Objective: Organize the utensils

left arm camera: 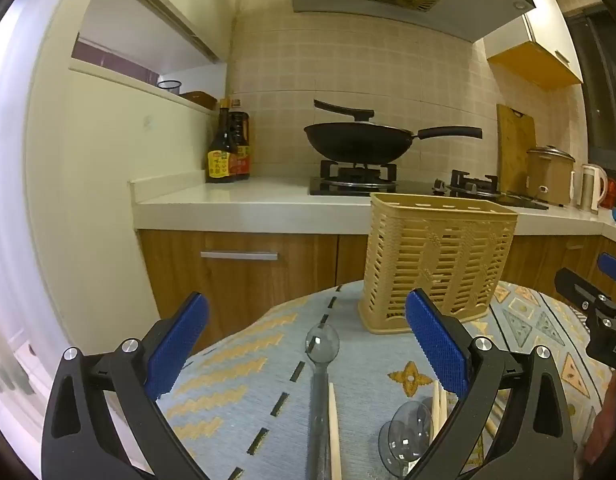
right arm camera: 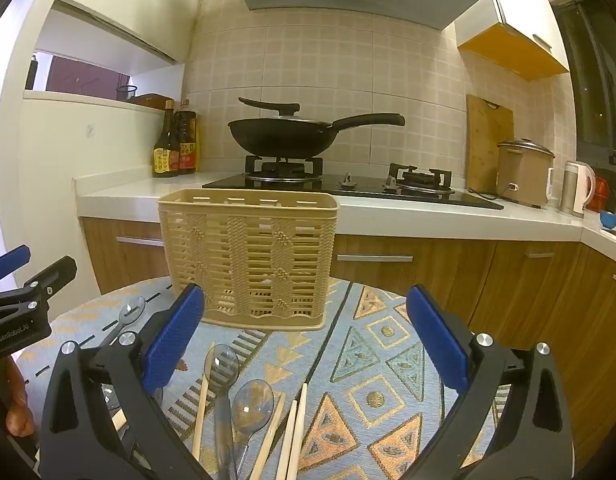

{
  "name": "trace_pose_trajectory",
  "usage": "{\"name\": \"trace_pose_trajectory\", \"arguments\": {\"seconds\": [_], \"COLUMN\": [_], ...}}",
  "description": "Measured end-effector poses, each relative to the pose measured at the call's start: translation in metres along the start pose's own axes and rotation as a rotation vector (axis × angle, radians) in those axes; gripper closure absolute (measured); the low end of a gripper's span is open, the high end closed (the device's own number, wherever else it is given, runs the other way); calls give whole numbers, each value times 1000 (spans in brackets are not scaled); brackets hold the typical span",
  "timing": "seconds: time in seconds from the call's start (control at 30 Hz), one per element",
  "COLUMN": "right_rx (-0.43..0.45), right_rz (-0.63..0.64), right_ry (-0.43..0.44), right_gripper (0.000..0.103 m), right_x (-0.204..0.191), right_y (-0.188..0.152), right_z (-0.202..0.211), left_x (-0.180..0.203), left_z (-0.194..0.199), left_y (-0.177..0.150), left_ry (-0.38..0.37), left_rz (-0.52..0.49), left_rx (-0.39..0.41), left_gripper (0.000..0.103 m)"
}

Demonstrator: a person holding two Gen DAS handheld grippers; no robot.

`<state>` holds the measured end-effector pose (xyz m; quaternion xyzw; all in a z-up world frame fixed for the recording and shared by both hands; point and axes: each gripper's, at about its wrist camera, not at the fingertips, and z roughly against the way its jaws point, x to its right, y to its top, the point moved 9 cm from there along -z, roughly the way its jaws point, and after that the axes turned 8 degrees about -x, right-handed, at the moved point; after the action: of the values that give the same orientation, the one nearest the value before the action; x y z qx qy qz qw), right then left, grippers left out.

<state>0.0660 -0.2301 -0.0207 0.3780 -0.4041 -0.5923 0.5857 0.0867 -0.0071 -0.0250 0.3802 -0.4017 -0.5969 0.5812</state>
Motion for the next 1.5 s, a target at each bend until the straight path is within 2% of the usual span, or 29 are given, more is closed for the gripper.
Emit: {"name": "trace_pose_trajectory", "arguments": {"seconds": [1.5], "right_rx": [9], "right_rz": [5], "right_ry": [1], "right_gripper": [6], "right_x": [0], "right_y": [4], "right_z": [1], "left_x": [3], "left_z": [2], "left_y": [-1], "left_ry": [-3], "left_rz": [-9], "left_rx": [-3], "left_gripper": [8]}}
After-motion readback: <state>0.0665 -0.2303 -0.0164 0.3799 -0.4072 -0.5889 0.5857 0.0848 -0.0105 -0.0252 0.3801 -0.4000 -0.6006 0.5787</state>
